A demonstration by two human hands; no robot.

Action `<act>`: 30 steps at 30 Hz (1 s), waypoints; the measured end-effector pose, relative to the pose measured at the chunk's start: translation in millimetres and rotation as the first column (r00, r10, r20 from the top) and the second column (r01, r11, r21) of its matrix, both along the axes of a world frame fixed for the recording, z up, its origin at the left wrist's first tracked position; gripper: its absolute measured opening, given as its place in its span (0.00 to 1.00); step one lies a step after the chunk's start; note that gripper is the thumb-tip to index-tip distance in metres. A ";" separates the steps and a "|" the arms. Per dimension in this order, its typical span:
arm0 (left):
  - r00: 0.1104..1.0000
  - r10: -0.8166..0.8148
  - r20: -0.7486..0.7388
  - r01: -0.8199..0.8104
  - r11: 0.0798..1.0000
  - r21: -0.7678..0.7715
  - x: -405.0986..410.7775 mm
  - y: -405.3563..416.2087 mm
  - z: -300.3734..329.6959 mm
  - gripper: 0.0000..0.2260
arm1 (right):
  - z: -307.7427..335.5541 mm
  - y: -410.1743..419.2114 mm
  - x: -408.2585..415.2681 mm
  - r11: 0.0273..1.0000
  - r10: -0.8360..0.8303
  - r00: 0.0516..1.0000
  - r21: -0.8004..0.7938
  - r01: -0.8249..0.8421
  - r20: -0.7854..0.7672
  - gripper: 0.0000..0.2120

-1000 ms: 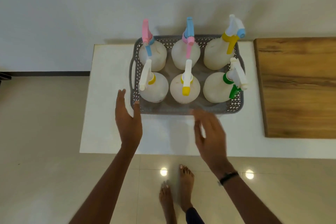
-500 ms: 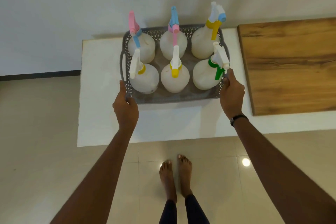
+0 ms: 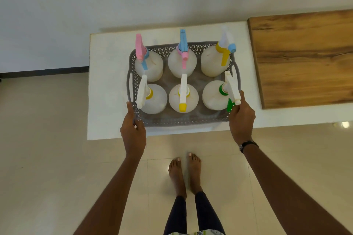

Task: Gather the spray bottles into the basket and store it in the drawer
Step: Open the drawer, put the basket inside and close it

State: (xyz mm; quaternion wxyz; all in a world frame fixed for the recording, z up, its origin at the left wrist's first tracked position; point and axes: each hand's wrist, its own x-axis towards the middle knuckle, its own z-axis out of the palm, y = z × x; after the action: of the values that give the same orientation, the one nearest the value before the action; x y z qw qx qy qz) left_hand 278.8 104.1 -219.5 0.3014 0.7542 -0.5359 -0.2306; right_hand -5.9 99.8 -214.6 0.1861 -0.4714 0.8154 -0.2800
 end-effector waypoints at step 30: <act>0.760 0.568 -0.316 -0.530 0.823 0.205 43.3 71.9 -21.2 0.17 | -38.9 99.6 36.8 0.943 -0.319 0.870 0.028 0.333 0.376 0.11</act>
State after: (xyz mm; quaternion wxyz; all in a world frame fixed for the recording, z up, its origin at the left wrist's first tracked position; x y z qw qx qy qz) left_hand 322.1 176.0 -240.8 0.4103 0.8362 -0.2132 -0.2948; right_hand 30.8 199.3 -253.5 0.2798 -0.2684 0.8269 -0.4073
